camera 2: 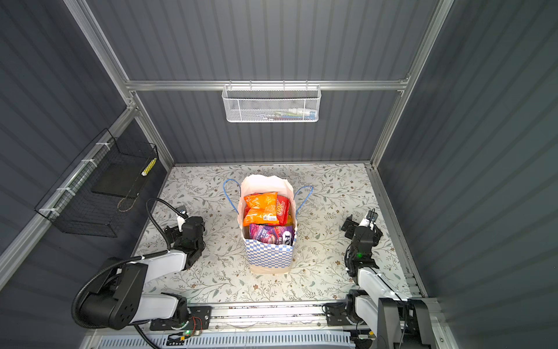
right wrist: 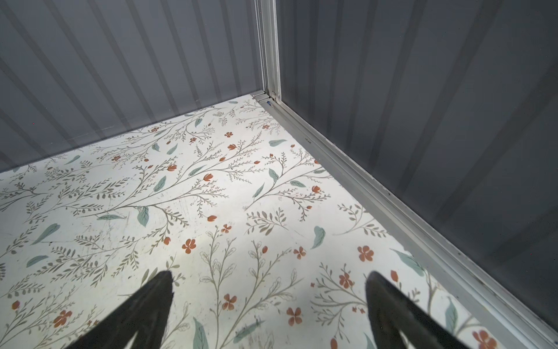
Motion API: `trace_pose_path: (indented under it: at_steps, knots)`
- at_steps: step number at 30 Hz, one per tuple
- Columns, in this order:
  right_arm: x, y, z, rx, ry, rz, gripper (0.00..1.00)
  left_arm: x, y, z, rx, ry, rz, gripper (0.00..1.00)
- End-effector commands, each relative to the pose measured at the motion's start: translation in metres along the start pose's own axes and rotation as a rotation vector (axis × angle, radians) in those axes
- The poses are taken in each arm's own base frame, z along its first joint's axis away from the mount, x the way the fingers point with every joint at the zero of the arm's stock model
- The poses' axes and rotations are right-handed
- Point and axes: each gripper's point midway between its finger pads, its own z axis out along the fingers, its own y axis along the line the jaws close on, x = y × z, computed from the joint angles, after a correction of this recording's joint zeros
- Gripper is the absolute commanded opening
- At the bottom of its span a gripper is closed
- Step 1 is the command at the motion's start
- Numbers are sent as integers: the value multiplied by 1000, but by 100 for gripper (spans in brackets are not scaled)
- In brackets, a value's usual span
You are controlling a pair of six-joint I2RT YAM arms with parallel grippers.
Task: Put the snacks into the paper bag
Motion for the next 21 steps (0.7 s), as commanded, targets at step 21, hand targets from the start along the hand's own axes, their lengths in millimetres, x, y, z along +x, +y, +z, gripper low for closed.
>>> trace_pose_path:
  at_steps: [21]
  knots:
    - [-6, 48, 50, -153, -34, -71, 99, -17, -64, 19, 292, -160, 1, 100]
